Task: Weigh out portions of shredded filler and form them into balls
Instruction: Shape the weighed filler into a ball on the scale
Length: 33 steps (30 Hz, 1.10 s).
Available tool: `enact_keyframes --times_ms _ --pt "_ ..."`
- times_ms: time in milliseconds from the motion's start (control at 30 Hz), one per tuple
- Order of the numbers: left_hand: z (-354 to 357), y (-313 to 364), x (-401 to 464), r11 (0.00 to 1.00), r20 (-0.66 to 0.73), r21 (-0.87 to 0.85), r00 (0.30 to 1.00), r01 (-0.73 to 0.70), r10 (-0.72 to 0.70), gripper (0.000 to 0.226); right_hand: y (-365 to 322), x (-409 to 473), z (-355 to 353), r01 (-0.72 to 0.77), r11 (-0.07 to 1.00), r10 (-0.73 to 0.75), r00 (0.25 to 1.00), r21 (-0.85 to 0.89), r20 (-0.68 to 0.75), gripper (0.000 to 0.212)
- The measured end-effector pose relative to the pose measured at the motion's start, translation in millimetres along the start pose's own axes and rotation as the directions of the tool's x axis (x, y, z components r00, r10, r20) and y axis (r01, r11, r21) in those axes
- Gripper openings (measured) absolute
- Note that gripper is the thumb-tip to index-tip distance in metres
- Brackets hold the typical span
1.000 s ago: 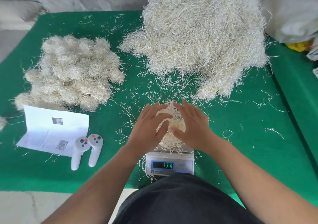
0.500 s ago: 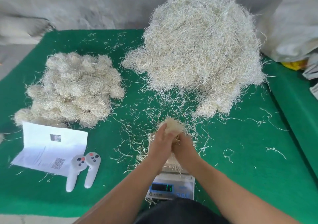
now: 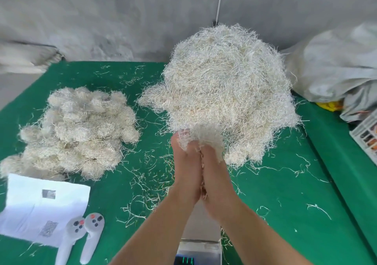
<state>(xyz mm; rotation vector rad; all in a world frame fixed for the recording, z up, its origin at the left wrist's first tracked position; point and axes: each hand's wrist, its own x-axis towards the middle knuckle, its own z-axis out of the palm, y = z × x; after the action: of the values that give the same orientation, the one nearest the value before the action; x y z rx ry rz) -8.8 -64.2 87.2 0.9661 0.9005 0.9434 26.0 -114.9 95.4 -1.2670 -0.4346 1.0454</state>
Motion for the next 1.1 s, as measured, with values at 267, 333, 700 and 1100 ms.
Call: enact_keyframes --times_ms 267,333,700,1100 --pt "4.0 -2.8 -12.9 0.687 0.415 0.501 0.843 -0.526 0.343 0.034 -40.7 9.6 -29.2 -0.075 0.960 0.060 0.996 0.270 0.062 0.063" --pt "8.3 4.3 -23.3 0.736 0.477 0.447 0.831 -0.509 0.285 0.035 -41.1 14.4 -34.5 -0.070 0.958 0.053 0.996 0.277 0.067 0.048" --pt "30.5 23.6 -26.8 0.967 0.145 0.171 0.975 -0.190 0.166 0.048 -39.2 15.7 -21.0 0.184 0.971 -0.177 0.983 -0.154 0.055 0.026" --pt "49.7 42.9 -13.7 0.985 -0.141 0.099 0.978 -0.141 0.154 0.048 -55.3 -9.7 -30.8 -0.203 0.930 0.144 0.968 0.306 0.204 0.047"
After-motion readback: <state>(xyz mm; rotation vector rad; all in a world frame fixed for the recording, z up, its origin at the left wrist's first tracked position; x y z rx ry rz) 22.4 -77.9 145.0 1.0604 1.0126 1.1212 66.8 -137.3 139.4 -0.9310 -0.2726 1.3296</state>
